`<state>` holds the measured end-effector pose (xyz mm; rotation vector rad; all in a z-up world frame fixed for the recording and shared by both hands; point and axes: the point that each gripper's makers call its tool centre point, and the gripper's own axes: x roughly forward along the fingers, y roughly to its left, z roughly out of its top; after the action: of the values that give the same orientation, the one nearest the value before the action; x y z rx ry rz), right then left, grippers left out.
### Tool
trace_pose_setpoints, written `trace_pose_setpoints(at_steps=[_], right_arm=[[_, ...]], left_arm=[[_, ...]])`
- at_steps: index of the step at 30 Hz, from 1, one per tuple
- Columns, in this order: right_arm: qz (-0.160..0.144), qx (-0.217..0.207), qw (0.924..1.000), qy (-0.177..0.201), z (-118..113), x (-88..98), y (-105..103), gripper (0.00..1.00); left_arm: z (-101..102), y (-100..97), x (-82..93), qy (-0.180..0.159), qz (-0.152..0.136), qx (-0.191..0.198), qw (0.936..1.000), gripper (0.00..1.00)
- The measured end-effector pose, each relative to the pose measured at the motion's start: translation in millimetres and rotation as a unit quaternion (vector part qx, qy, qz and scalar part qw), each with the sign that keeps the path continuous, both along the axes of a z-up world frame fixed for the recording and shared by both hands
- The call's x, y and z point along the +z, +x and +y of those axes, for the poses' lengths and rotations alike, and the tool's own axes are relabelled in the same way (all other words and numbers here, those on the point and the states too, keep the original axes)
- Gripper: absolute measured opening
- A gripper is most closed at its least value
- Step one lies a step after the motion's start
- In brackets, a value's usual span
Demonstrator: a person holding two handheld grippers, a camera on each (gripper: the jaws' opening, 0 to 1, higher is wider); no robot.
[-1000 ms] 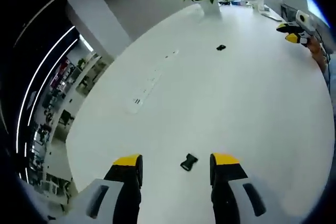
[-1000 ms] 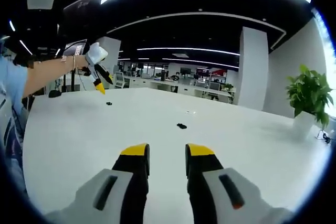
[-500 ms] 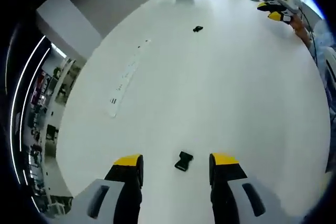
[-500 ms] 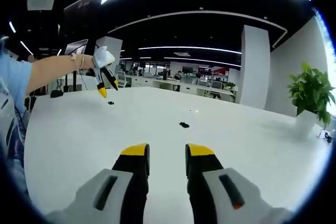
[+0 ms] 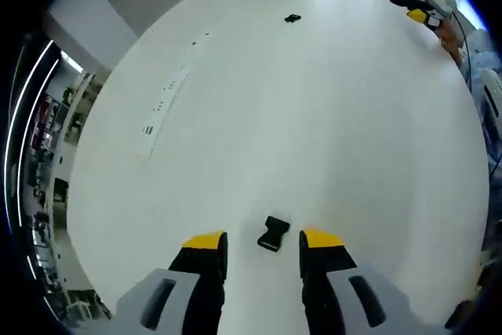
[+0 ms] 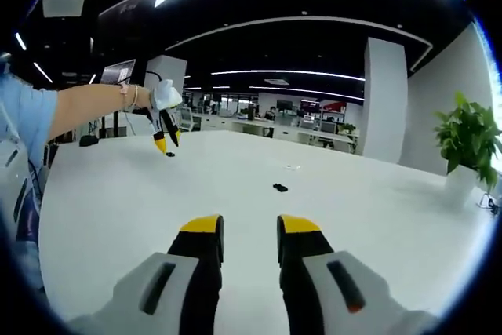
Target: Snap the two parts of the plastic buckle together until the buckle closes and remains connected.
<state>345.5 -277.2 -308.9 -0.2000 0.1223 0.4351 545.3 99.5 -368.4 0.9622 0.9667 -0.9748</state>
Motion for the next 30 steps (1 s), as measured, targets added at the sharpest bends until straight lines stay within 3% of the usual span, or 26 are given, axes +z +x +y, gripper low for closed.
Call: trace_pose_setpoints(at_steps=[4, 6, 8, 15, 18, 27, 30], right_arm=[[0.0, 0.001, 1.0, -0.001, 1, -0.6, 0, 0.27], [0.001, 0.001, 1.0, -0.003, 1, -1.4, 1, 0.27], [0.001, 0.003, 1.0, -0.003, 2, -1.8, 0, 0.27], [0.005, 0.008, 0.9999, -0.005, 4, -4.4, 0, 0.27], [0.006, 0.007, 0.9999, -0.006, 3, -4.6, -1, 0.27], [0.008, 0.012, 0.9999, -0.008, 4, -4.2, -2, 0.27], [0.007, 0.014, 0.9998, -0.009, 5, -3.2, -2, 0.27]], left_arm=[[-1, -1.2, -5.8, 0.006, 0.012, -0.008, 0.9999, 0.33], [-2, -4.2, -9.6, 0.01, 0.021, -0.022, 0.9995, 0.25], [-6, -5.7, -10.6, -0.007, 0.028, -0.018, 0.9994, 0.2], [-7, -8.7, -11.8, -0.016, 0.047, -0.011, 0.9987, 0.18], [-8, -14.3, -13.3, -0.024, 0.072, 0.001, 0.9971, 0.14], [-10, -19.3, -13.4, -0.053, 0.112, 0.042, 0.9914, 0.1], [-12, -22.2, -13.5, -0.062, 0.11, 0.071, 0.9894, 0.1]])
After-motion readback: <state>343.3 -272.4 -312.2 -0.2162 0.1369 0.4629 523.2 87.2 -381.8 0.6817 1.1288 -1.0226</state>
